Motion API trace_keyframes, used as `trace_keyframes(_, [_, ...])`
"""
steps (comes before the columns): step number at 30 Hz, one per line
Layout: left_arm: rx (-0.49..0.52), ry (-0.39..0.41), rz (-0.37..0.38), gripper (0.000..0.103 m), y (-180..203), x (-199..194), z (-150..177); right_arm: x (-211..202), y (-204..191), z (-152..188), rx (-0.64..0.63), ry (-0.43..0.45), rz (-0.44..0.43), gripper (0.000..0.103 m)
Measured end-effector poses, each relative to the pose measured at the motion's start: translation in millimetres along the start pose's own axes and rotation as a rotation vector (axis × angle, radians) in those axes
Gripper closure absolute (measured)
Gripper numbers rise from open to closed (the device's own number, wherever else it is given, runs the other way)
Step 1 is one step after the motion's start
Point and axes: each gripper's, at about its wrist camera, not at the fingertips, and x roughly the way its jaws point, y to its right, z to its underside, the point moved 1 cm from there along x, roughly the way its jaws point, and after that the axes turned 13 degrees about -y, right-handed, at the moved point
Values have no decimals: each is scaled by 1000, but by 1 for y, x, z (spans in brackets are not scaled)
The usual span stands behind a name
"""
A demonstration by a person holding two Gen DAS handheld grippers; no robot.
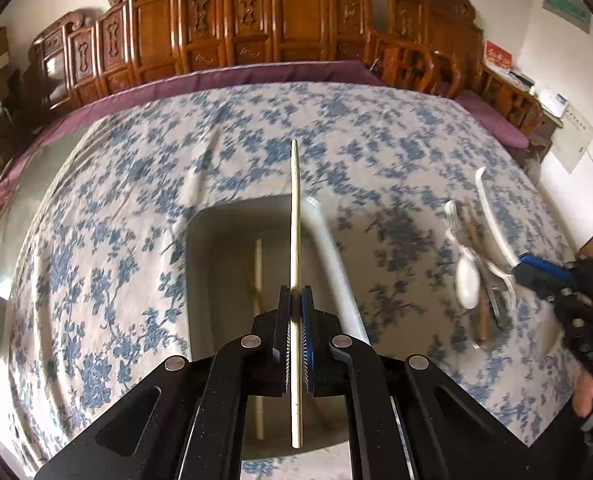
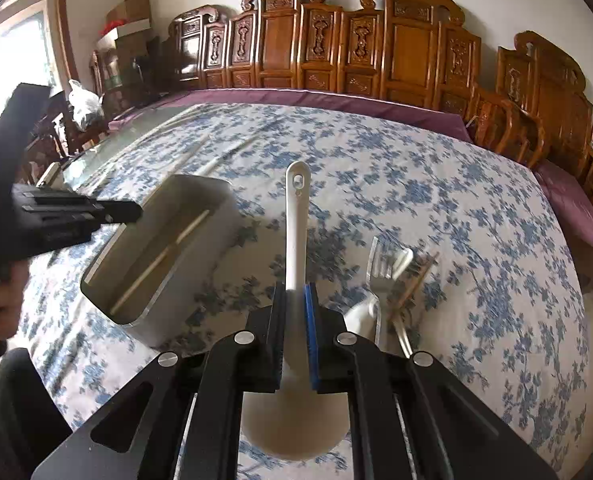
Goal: Organize utensils
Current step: 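Carry the chopstick into the tray and open the left gripper while the right carries the spoon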
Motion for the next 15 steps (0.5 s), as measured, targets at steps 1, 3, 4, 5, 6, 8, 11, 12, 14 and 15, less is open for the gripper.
trace_keyframes(1, [-1, -6, 0, 99, -3, 3, 1, 0, -4, -2, -6, 1, -1, 92])
trace_keyframes(3, [-5, -21, -4, 99, -8, 10, 2, 0, -9, -6, -15, 3, -5, 92])
trace_keyframes(4, [-5, -26, -3, 99, -9, 12, 3, 0, -14, -8, -22, 4, -6, 92])
trace_keyframes(5, [-6, -30, -3, 99, -10, 14, 3, 1, -17, -10, -26, 4, -8, 92])
trace_keyframes(6, [-6, -36, -4, 99, -12, 17, 4, 1, -20, -12, -31, 5, -12, 92])
trace_keyframes(8, [-7, -44, -7, 99, -14, 20, 5, 1, -26, -15, -39, 8, -14, 92])
trace_keyframes(11, [4, -67, -8, 99, -15, 27, 7, 1, -34, -19, -44, 14, -23, 92])
trace_keyframes(12, [11, -79, -3, 99, -15, 30, 7, 1, -36, -20, -46, 15, -27, 92])
trace_keyframes(14, [16, -90, 1, 99, -14, 33, 8, 2, -41, -21, -51, 12, -30, 92])
trace_keyframes(15, [13, -92, -3, 99, -15, 33, 8, 3, -44, -22, -56, 9, -31, 92])
